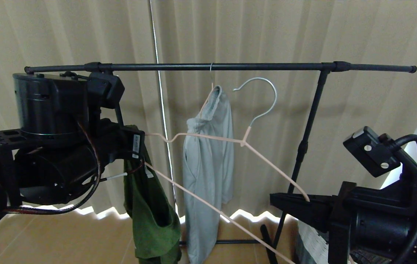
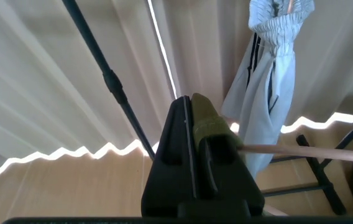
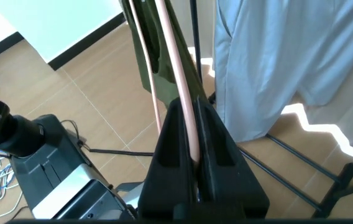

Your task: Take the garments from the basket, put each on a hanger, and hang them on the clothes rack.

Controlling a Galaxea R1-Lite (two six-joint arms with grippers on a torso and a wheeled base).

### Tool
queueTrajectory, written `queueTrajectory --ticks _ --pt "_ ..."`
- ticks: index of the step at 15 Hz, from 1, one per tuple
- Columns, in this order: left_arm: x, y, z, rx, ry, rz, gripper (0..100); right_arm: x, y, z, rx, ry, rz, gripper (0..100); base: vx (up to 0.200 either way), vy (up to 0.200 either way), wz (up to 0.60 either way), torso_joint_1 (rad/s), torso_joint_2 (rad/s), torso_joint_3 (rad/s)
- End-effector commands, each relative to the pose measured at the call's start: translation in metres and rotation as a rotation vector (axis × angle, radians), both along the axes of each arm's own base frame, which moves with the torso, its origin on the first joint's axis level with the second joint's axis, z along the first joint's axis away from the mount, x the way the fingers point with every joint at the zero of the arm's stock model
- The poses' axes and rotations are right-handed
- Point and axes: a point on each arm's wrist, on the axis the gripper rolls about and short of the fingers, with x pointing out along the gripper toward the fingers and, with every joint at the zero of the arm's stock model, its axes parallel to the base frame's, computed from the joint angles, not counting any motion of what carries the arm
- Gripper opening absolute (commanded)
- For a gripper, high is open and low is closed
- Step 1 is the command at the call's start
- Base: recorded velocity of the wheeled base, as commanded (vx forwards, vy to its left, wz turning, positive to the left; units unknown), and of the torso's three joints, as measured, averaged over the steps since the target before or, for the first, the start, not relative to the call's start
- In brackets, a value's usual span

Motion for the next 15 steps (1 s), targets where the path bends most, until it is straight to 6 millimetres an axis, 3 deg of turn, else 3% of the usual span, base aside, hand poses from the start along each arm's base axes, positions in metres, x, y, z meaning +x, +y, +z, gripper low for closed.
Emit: queueTrajectory --ticks 1,6,15 --pt "-0.003 -0.001 0.002 -0.004 -0.007 -0.008 0 0.007 0.008 -0.002 -0.012 0.01 0.0 0 0.0 0.0 0.0 0.0 0.0 0.0" --pt "-0.009 0.0 0.004 -0.001 -0.016 0.005 0 0.028 0.031 -0.011 -0.059 0.028 -0.049 0 0.0 0.0 0.0 0.0 0.0 0.0" --pt "-0.034 -0.018 0.01 -0.018 -0.034 -0.111 0 0.043 0.049 -0.015 -0.074 0.039 -0.054 0 0.0 0.0 0.0 0.0 0.0 0.0"
